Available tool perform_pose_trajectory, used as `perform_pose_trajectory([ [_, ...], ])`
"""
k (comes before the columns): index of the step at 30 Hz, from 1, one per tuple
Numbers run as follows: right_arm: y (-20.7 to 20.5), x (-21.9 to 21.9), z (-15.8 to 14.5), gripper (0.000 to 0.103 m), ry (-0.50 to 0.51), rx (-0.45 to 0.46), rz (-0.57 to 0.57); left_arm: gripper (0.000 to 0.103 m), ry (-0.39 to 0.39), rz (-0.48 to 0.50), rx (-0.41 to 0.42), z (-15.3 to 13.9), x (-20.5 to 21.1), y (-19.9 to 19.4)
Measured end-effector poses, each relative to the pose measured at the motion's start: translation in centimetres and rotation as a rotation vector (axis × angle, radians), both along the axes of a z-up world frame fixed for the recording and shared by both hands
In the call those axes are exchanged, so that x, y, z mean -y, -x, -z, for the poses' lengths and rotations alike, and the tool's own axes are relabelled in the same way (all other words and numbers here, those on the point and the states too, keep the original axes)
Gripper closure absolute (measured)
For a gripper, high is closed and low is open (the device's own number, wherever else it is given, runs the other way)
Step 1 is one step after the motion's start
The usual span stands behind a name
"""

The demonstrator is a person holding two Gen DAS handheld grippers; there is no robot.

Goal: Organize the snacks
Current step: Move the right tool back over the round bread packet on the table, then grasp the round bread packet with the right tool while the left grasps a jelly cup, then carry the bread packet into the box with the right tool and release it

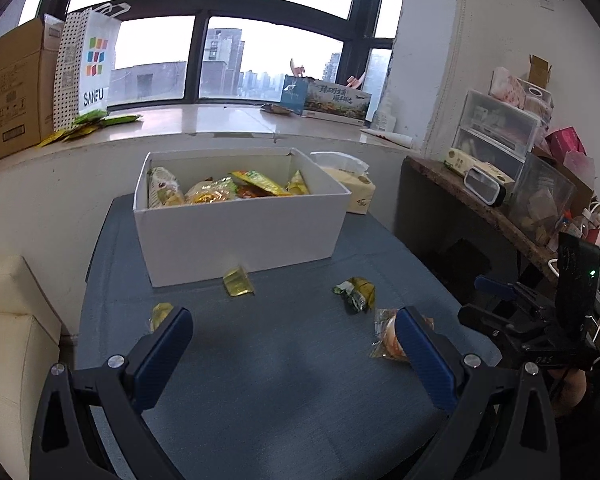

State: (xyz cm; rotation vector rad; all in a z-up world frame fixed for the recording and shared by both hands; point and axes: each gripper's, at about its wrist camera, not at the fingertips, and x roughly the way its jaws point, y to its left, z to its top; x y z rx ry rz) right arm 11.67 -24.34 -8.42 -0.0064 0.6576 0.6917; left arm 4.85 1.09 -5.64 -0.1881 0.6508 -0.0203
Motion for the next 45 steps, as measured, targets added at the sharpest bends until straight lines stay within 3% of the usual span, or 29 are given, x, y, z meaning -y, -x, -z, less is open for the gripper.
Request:
perform_pose_trajectory([
  [8,-1.5,-3.4,4.4,0.000,0.252,-0.037,-0.135,0.000,0.008,-0.011,-0.039,1.4,-1.0,0.3],
  [15,-3.8,-4.2,7.8,0.000,0.357,-0.084,-0.290,0.000,0.016,-0.015,-0.072,2.5,-2.0,0.4],
  [18,-4.7,-4.2,8.7,0.001,0.384,-0.117,-0.294,0.000,0.023,-0.032,-0.092,3.3,-3.0,0.3],
  [20,-5.2,-4.0,9.4,0.013,0.383,-0.153,-0.277,0.000,0.033,-0.052,-0.110,3.9,-3.7,0.1],
  [22,-5.0,-3.6,9.1,0.023,0.370,-0.133,-0.241,0.000,0.034,-0.069,-0.123,4.6,-4.5,0.0],
  [30,-3.2,-1.5,5.5,0.023,0.184,-0.145,-0.198,0.000,0.016,-0.123,-0.187,7.6,-8.0,-3.0],
  [33,-2.0,-0.9,3.6,0.023,0.105,-0.123,-0.187,0.000,-0.043,-0.150,-0.225,8.8,-8.9,-5.1],
  [39,-0.2,-1.6,1.5,0.023,0.081,-0.089,-0.208,0.002,-0.071,-0.187,-0.277,11.0,-10.7,-8.5],
  [40,0.0,-2.0,1.6,0.023,0.086,-0.091,-0.217,0.008,-0.063,-0.189,-0.282,11.4,-11.0,-8.8],
  [43,0.1,-2.3,1.8,0.023,0.089,-0.100,-0.231,0.060,-0.046,-0.175,-0.307,12.3,-11.6,-9.3],
  [44,0.2,-2.5,2.0,0.023,0.093,-0.101,-0.231,0.067,-0.053,-0.171,-0.294,12.3,-11.5,-9.2],
  [45,0.1,-2.7,2.2,0.023,0.099,-0.106,-0.231,0.067,-0.079,-0.159,-0.275,12.1,-11.0,-8.9],
])
